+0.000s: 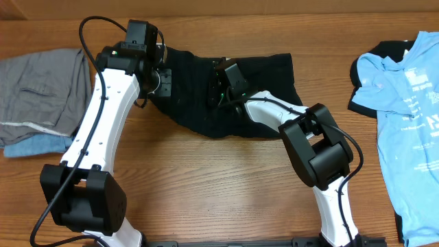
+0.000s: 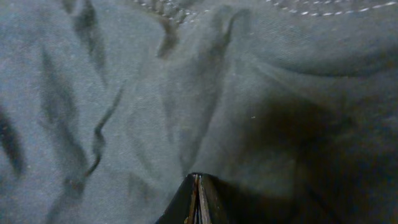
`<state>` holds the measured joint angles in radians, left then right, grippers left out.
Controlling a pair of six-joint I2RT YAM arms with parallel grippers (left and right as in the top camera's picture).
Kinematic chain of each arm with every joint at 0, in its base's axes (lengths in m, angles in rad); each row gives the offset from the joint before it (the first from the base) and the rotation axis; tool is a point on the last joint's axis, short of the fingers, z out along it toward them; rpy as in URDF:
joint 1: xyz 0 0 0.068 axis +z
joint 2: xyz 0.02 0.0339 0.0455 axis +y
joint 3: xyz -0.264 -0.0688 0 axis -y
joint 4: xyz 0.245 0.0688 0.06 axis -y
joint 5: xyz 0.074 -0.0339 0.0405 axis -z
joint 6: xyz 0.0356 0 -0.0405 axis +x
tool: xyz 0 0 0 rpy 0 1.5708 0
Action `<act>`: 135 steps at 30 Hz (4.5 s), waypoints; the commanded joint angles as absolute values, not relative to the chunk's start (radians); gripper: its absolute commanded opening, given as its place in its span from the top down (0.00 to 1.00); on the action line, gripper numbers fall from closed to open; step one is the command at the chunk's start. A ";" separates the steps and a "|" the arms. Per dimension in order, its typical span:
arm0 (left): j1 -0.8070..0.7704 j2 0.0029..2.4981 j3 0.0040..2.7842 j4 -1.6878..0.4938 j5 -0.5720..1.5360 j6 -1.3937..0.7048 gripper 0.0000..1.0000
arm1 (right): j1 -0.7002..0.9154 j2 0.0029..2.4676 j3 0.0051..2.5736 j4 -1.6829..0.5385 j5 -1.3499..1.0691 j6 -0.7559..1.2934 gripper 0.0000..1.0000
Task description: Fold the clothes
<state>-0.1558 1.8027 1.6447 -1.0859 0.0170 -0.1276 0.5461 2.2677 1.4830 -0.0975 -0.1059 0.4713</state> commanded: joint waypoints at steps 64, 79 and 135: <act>-0.528 1.790 1.824 -1.052 -0.245 0.136 0.96 | 0.187 2.186 1.665 -0.773 -0.027 0.352 0.96; -0.637 1.915 1.824 -0.958 -0.236 0.140 0.96 | 0.084 2.186 1.640 -0.839 -0.023 0.331 0.96; -0.701 2.132 1.838 -0.504 0.094 -0.058 0.92 | -0.053 2.186 1.480 -0.836 -0.059 0.344 0.96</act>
<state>-0.7010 2.1414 1.8023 -0.4816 0.1127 -0.0055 -0.0509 2.1479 1.5249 -0.8249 -0.0845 0.3370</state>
